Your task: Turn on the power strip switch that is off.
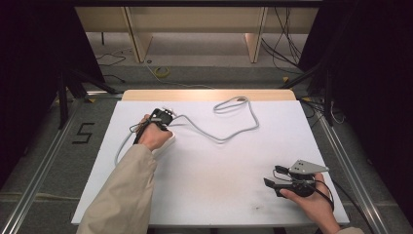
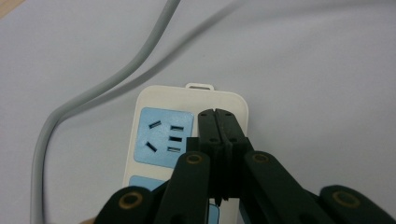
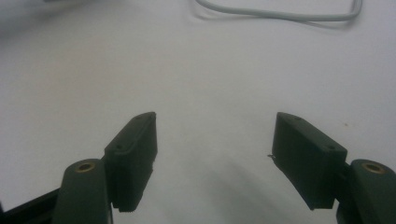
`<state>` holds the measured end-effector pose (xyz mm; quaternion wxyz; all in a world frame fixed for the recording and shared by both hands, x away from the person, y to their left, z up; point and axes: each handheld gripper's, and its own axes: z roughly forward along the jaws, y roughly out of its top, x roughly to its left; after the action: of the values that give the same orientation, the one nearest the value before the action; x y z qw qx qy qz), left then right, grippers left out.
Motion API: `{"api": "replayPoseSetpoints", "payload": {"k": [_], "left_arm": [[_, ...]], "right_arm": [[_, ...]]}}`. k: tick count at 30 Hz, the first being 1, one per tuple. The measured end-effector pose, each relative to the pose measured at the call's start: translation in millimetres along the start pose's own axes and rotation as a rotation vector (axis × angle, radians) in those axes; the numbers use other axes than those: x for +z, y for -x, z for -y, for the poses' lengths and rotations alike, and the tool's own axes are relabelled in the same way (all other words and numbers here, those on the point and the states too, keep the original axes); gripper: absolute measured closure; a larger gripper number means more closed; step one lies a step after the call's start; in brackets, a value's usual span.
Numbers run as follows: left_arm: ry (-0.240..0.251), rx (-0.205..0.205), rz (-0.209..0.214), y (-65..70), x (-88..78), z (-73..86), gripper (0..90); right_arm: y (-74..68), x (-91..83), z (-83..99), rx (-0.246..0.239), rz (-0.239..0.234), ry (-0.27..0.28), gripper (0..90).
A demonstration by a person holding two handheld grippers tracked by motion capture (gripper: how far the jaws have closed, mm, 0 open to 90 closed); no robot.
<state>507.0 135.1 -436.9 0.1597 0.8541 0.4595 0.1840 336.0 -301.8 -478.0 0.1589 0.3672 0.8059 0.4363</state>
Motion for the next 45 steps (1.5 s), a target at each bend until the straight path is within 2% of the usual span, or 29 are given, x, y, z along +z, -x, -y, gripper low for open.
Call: {"api": "replayPoseSetpoints", "payload": {"k": [35, 40, 45], "left_arm": [[-0.017, -0.017, 0.002, 0.1, 3.8, -0.6, 89.9], [-0.024, 0.006, -0.016, 3.0, 4.0, -1.2, 89.9], [-0.020, 0.009, -0.020, 4.0, 4.6, -1.0, 89.9]], "right_arm": [[-0.6, 0.2, -0.2, -0.006, -0.002, 0.000, 31.8], [-0.7, 0.3, -0.2, -0.006, -0.002, -0.001, 31.8], [-1.1, 0.6, -0.1, -0.007, -0.002, -0.004, 31.8]]}}
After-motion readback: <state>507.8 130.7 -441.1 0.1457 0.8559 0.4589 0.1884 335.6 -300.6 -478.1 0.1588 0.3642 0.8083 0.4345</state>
